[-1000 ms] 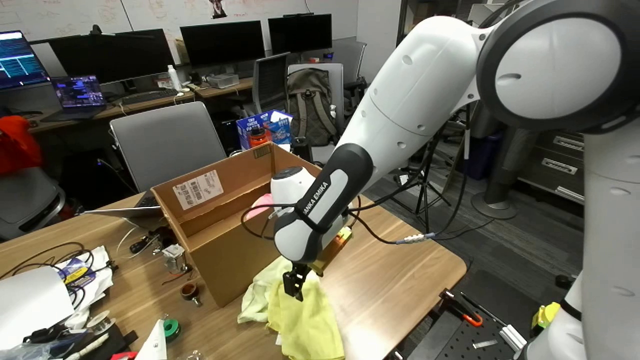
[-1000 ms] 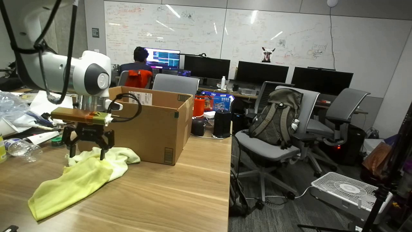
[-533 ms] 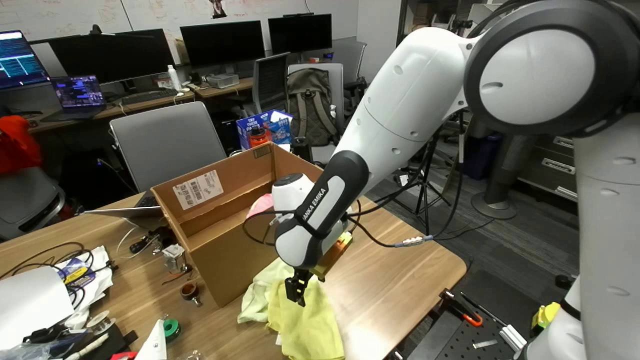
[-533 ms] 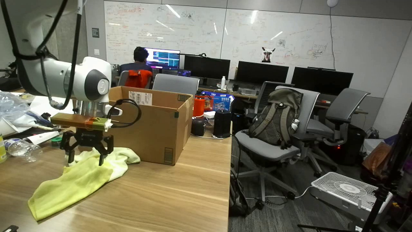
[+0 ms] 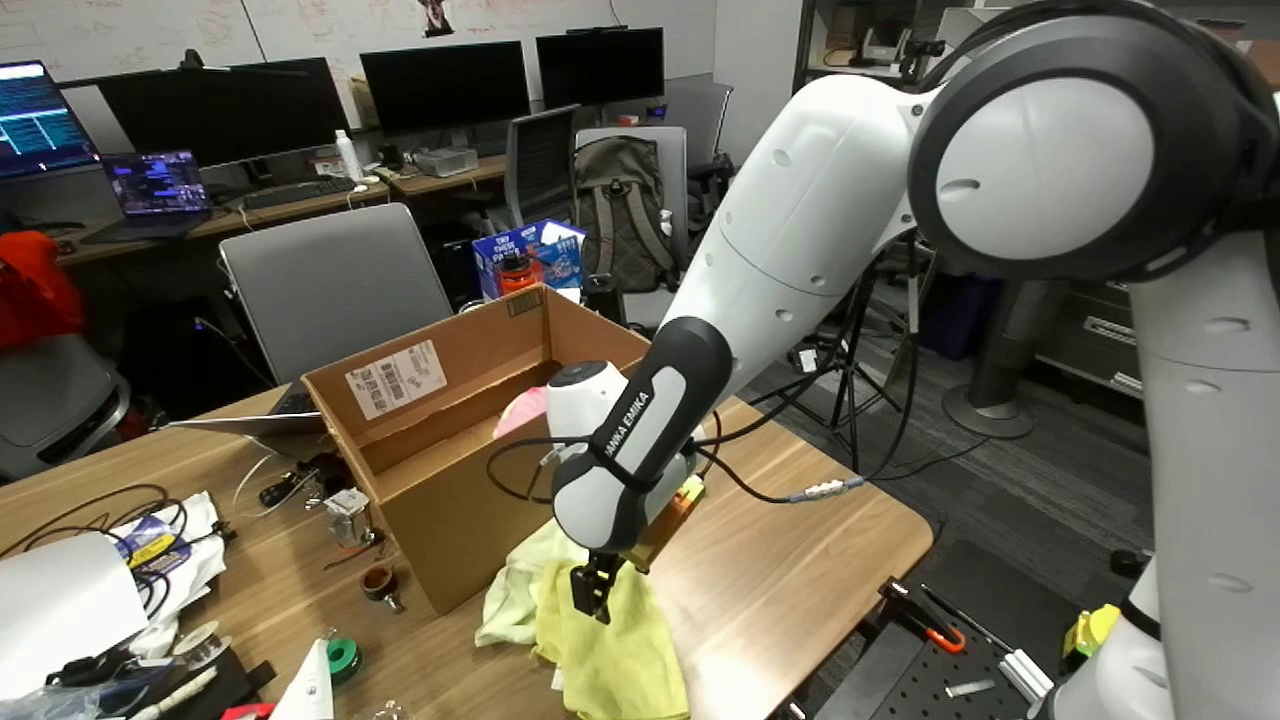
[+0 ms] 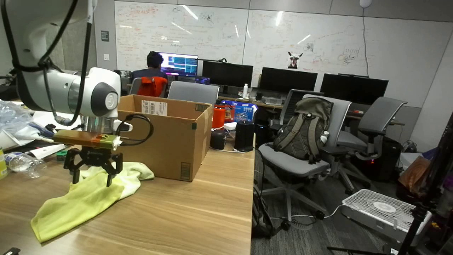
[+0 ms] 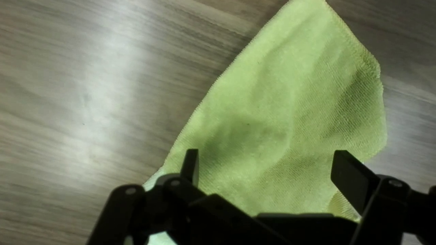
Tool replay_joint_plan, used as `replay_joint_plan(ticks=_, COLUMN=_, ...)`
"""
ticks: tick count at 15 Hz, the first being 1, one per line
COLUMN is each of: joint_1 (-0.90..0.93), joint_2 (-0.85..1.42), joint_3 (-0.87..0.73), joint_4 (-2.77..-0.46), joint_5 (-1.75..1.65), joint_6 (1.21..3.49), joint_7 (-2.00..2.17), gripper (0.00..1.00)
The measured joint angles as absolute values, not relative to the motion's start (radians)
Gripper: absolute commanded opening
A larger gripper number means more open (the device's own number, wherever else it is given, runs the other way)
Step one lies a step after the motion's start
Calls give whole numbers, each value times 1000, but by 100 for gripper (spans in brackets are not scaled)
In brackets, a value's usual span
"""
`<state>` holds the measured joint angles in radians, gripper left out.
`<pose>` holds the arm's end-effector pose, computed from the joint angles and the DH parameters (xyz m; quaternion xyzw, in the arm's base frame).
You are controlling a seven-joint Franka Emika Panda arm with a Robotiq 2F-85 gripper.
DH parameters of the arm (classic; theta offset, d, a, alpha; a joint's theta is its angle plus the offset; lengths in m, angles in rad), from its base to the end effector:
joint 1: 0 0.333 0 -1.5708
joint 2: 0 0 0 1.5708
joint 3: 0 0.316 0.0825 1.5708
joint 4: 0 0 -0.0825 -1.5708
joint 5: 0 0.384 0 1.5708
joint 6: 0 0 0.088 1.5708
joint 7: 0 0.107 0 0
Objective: Pick up the clothes from the table and put them in the box
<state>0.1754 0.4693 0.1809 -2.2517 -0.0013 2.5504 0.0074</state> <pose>0.4841 0.1860 0.1443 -0.9817 -0.1673 0.0875 0.0256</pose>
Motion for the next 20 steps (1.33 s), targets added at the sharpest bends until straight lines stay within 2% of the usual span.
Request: replay_joint_plan(ticks=20, joint_1=198, joint_2=582, joint_3=152, joint_4=-2275, joint_5=-6, joint_6=2737, joint_7=19, gripper=100)
